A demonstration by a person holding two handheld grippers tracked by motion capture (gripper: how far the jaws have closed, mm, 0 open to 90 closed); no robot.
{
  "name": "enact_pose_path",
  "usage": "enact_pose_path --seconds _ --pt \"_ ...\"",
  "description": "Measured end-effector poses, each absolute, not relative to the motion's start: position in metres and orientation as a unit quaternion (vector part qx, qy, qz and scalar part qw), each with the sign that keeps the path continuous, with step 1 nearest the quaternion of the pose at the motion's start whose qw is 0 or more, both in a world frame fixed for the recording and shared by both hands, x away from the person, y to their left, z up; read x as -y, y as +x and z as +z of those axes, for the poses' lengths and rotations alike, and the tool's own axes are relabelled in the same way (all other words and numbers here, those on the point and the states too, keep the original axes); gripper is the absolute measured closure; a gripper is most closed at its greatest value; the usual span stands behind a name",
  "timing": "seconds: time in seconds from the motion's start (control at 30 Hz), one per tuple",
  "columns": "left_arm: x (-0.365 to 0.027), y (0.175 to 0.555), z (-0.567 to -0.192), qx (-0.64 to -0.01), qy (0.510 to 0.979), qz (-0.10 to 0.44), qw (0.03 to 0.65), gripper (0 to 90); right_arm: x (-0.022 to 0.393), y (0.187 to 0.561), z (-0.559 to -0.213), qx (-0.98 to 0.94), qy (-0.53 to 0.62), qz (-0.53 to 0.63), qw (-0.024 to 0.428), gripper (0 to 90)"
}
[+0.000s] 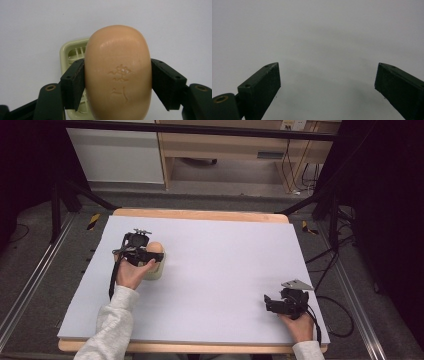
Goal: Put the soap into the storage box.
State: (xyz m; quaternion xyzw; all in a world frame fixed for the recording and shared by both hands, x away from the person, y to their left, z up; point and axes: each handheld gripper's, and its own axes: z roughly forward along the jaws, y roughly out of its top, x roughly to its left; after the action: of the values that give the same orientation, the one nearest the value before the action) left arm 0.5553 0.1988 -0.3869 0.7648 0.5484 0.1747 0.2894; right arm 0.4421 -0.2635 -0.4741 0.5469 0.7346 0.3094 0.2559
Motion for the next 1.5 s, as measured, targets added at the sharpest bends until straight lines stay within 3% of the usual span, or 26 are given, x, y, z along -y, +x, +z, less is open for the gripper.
enact_pose_path --seconds 1.5 --pt "-0.211 0.581 -0.427 -0.575 0.763 0.161 0.248 31.8 0.264 0.442 -0.474 -0.737 0.545 0.306 0.258 6.7"
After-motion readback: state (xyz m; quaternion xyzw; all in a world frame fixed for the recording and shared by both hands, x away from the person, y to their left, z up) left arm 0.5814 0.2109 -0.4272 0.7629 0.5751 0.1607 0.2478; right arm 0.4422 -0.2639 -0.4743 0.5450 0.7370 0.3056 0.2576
